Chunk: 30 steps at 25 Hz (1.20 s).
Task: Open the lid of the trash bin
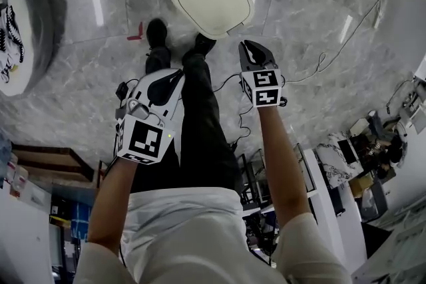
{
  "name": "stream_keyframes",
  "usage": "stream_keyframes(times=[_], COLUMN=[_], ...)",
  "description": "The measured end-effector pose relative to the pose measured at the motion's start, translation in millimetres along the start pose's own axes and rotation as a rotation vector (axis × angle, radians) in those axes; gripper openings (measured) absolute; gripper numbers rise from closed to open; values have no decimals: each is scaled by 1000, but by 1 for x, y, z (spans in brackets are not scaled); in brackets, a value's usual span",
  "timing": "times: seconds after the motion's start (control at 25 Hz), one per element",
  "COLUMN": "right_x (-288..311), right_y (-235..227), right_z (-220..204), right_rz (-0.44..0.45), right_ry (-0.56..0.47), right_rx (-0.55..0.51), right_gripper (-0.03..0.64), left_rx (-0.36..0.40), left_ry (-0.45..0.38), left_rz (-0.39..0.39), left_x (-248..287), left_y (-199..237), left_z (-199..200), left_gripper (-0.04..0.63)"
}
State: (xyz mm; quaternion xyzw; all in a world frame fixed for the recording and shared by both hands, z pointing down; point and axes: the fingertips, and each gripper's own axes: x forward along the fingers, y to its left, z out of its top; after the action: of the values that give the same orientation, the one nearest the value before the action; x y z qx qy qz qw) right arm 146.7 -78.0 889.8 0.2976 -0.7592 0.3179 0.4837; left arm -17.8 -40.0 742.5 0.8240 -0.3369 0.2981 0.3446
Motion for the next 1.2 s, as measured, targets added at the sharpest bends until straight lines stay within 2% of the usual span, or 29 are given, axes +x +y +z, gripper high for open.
stream_keyframes(times=[0.44, 0.6, 0.84, 1.2], right_x=[49, 60, 83, 98], right_y=[-11, -12, -15, -21], right_z=[-28, -32, -47, -61], right_rz=[-19, -25, -42, -88], right_ry=[75, 96, 143, 161], right_rx=[-11, -19, -71, -143], right_gripper=[37, 37, 37, 37], left_rx=[-56, -73, -94, -92], left_ry=[1, -18, 6, 18], left_rz=[6, 5, -3, -13], left_x=[32, 37, 47, 53], left_y=[21, 24, 22, 15], left_z=[-35, -37, -53, -71], left_gripper=[20, 20, 20, 20])
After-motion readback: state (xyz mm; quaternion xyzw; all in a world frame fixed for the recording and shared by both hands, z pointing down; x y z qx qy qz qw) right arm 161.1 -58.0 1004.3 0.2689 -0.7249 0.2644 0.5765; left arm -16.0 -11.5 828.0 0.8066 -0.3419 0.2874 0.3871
